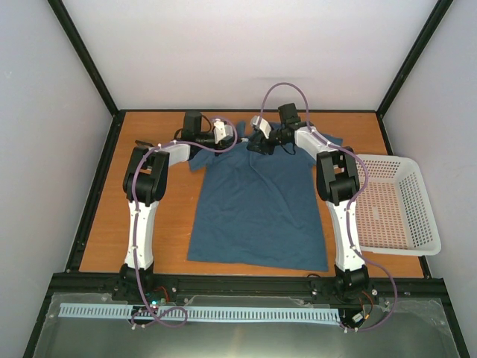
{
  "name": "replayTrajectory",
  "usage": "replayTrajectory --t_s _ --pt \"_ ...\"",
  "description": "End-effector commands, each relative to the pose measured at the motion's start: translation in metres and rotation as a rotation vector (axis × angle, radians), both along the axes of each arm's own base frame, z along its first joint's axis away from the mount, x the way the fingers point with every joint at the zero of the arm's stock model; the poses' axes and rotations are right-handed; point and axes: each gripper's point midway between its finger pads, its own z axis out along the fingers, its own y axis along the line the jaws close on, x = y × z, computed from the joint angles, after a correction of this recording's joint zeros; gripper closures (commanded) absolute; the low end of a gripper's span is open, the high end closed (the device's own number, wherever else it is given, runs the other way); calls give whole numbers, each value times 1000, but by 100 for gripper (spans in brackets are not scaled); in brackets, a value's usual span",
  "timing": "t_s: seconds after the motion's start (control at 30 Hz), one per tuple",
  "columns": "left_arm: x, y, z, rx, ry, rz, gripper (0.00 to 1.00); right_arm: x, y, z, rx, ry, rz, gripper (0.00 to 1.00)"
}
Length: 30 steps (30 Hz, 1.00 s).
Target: Pin the brooch onto the clothing
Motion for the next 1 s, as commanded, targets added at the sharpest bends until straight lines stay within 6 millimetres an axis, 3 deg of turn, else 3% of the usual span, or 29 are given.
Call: replayTrajectory --t_s 0.0,0.17,0.47,0.67,0.8,0.97 --pt "-2 -2 19 -34 -20 -43 99 -10 8 -4 12 9 61 59" --pt "-6 -3 24 -48 -16 -63 99 -9 14 -4 18 22 84 62" --pt "-11 -6 32 -82 2 -97 99 -3 25 -4 37 40 102 96" --pt "-21 -11 38 -114 13 -137 99 6 36 11 97 28 91 97" --pt "-31 -27 38 -116 18 -179 99 9 44 11 87 8 82 97" --pt "-40 -46 29 -90 2 -171 99 11 50 28 131 -2 82 97"
